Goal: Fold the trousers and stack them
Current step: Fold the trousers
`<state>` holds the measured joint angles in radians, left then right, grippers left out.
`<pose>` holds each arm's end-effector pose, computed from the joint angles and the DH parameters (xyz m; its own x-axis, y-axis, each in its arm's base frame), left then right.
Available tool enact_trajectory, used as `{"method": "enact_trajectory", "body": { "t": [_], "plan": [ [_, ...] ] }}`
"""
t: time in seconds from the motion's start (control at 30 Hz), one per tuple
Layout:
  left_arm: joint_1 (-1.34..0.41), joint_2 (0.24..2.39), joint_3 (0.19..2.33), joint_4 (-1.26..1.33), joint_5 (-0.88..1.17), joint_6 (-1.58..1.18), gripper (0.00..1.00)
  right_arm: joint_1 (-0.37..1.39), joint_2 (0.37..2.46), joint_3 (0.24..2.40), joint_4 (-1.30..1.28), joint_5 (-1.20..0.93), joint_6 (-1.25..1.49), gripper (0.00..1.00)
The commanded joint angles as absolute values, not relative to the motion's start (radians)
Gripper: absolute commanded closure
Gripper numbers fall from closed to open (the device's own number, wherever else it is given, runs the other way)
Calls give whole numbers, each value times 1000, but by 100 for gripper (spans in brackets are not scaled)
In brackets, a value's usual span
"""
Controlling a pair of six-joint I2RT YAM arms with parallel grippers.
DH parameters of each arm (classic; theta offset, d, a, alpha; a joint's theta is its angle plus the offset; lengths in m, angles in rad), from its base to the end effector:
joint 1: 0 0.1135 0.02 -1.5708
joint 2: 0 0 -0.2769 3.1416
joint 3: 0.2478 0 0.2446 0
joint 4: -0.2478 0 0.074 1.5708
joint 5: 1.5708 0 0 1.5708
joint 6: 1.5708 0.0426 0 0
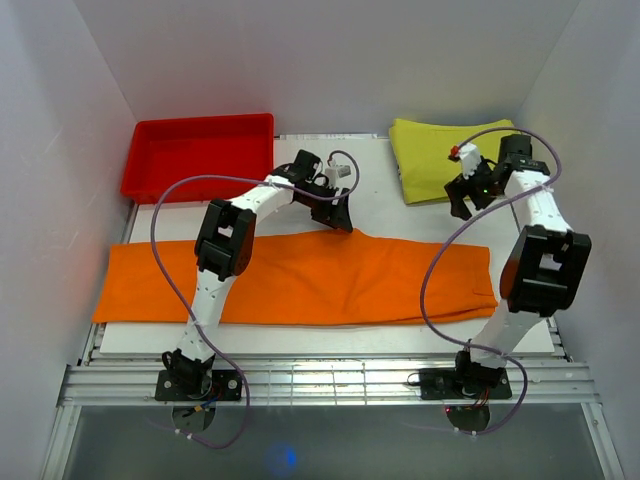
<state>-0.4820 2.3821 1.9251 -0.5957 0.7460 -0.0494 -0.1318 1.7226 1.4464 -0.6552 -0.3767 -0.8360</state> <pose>0.4405 -0.2631 0.1619 -0.8004 0.3778 -0.4655 0.5995 0.5142 -0.6134 0.3730 -0.0336 0.2891 -0.4626 -0.6347 -0.6191 -0.6542 0.7156 -0.2448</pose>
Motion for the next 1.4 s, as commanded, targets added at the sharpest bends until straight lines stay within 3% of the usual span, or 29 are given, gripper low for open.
{"method": "enact_trajectory", "body": {
  "t": [0.0, 0.17, 0.43, 0.6, 0.7, 0.73, 0.77, 0.83, 0.93, 1.2, 1.23, 1.27, 1.3, 1.33, 1.37],
  "plan": [
    [-500, 2333, 1879, -585, 844, -138, 22, -222, 1848, 1595, -922, -431, -968, 10],
    [-506, 2353, 1842, -542, 917, -196, 32, -256, 1993, 1652, -1023, -423, -1055, 10],
    [-508, 2378, 1839, -404, 1015, -302, 36, -256, 2083, 1629, -1134, -420, -1157, 0],
    [-503, 2352, 1798, -261, 1040, -392, 50, -256, 2086, 1609, -1135, -405, -1166, 36],
    [-494, 2329, 1767, -206, 999, -402, 76, -256, 2062, 1582, -1124, -374, -1178, 51],
    [-491, 2323, 1753, -190, 976, -399, 94, -259, 2048, 1574, -1121, -368, -1181, 54],
    [-491, 2312, 1747, -184, 938, -393, 100, -261, 2040, 1568, -1115, -365, -1184, 58],
    [-485, 2292, 1732, -160, 878, -358, 100, -265, 2022, 1557, -1114, -354, -1192, 63],
    [-482, 2189, 1596, -18, 689, -315, 100, -268, 2005, 1543, -1103, -338, -1195, 92],
    [-520, 2059, 1379, 155, 307, -29, 100, -267, 1959, 1479, -1011, -273, -1180, 92],
    [-520, 2069, 1384, 153, 283, -12, 93, -267, 1959, 1480, -991, -275, -1171, 92],
    [-520, 2074, 1391, 147, 276, 24, 79, -264, 1959, 1495, -986, -275, -1149, 92],
    [-520, 2083, 1413, 129, 288, 40, 39, -261, 1970, 1512, -994, -278, -1138, 91],
    [-520, 2083, 1425, 120, 290, 51, 28, -261, 1977, 1534, -1008, -284, -1126, 84],
    [-520, 2079, 1433, 117, 291, 54, 17, -261, 1985, 1589, -1017, -290, -1112, 62]
  ]
}}
